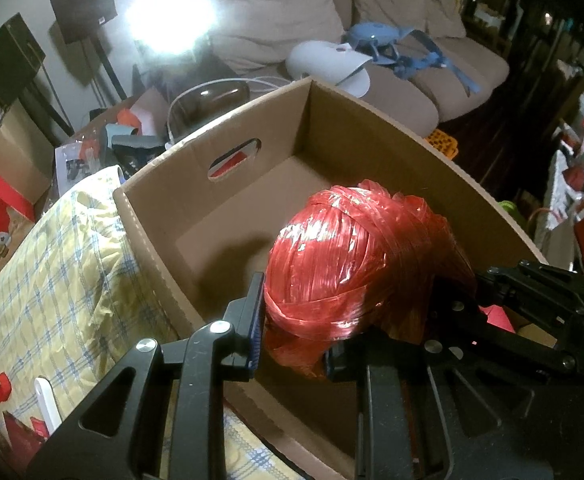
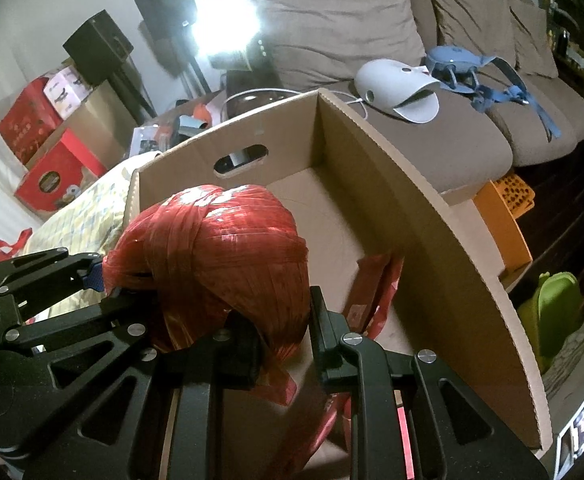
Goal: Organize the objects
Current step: 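Lower the red ribbon bundle with both tools into the cardboard box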
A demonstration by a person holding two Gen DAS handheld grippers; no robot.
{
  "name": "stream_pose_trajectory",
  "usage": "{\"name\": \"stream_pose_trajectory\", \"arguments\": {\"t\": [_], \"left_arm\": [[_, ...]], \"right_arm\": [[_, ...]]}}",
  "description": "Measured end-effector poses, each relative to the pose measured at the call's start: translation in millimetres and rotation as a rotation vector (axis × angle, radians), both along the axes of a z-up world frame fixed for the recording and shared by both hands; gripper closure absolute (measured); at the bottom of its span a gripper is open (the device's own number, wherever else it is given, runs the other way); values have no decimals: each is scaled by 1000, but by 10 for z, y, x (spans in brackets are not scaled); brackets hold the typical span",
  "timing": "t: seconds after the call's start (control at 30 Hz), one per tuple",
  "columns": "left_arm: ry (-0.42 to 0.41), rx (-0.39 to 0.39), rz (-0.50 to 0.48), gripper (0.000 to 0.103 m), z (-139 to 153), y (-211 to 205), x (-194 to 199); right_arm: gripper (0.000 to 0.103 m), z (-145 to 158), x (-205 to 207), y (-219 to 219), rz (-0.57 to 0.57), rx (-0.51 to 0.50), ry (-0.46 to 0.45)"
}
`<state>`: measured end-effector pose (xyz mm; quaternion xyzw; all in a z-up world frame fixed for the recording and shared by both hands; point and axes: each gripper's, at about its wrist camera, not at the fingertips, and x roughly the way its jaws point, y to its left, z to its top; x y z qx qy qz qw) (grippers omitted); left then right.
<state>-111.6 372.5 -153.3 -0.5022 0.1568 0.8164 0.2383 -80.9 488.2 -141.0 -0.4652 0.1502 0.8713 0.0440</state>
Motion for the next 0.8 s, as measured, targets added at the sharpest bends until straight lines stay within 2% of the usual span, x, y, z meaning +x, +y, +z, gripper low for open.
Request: {"name": "stream_pose_trajectory", "arguments": {"t": [0.8], "left_arm": [[-40, -54, 0, 83, -123, -3, -37]], "right_arm": [[83, -135, -22, -45, 7, -49, -46]]}}
